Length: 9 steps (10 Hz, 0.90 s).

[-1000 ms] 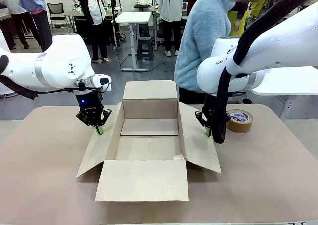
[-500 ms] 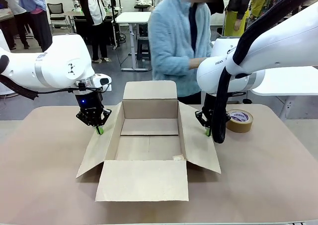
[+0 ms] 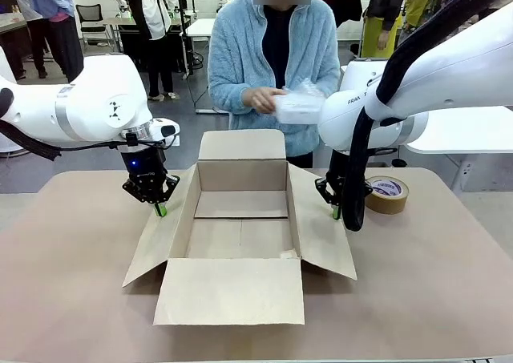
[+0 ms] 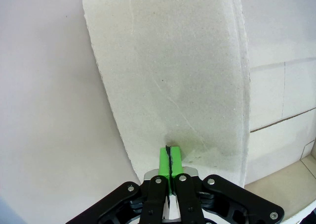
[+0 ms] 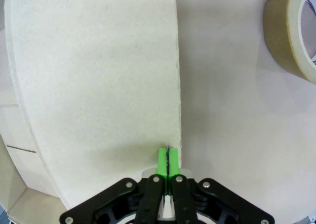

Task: Wrap the clocks to prevent damage.
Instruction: Once the human has placed the objects inside and stepped back, release both hands from the side flaps of the Package Box.

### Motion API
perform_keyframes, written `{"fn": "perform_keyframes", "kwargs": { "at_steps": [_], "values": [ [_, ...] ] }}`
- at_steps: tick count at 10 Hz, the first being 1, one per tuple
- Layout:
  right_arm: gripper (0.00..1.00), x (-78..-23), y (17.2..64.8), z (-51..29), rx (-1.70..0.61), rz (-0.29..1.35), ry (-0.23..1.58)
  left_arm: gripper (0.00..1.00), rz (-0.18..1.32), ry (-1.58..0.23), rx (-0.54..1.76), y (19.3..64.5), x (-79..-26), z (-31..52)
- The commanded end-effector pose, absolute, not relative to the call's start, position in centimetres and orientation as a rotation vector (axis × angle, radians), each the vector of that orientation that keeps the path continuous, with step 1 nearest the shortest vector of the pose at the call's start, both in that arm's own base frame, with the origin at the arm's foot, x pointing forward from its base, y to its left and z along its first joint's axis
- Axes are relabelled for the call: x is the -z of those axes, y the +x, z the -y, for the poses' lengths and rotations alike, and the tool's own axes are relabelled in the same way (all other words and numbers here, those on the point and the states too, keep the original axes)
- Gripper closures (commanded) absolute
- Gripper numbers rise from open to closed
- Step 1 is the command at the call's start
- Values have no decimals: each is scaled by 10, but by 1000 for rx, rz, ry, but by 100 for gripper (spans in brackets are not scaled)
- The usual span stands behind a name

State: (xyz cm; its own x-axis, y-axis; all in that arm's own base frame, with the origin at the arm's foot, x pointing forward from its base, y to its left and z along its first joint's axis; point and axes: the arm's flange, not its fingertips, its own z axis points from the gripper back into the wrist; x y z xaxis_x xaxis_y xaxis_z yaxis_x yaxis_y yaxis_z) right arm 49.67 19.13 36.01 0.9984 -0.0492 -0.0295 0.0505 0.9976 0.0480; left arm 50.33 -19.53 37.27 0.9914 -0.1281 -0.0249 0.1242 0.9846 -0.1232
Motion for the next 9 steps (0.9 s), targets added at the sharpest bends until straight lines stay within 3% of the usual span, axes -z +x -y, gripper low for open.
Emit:
{"fn": "perform_keyframes", "kwargs": {
  "at_steps": [1,9],
  "values": [
    [99,-359,496,-190,40,-24,40,99,-37,-110,134,503,-371,195],
    [99,-359,496,-190,40,-24,40,99,-37,-110,134,503,-371,195]
  ]
}}
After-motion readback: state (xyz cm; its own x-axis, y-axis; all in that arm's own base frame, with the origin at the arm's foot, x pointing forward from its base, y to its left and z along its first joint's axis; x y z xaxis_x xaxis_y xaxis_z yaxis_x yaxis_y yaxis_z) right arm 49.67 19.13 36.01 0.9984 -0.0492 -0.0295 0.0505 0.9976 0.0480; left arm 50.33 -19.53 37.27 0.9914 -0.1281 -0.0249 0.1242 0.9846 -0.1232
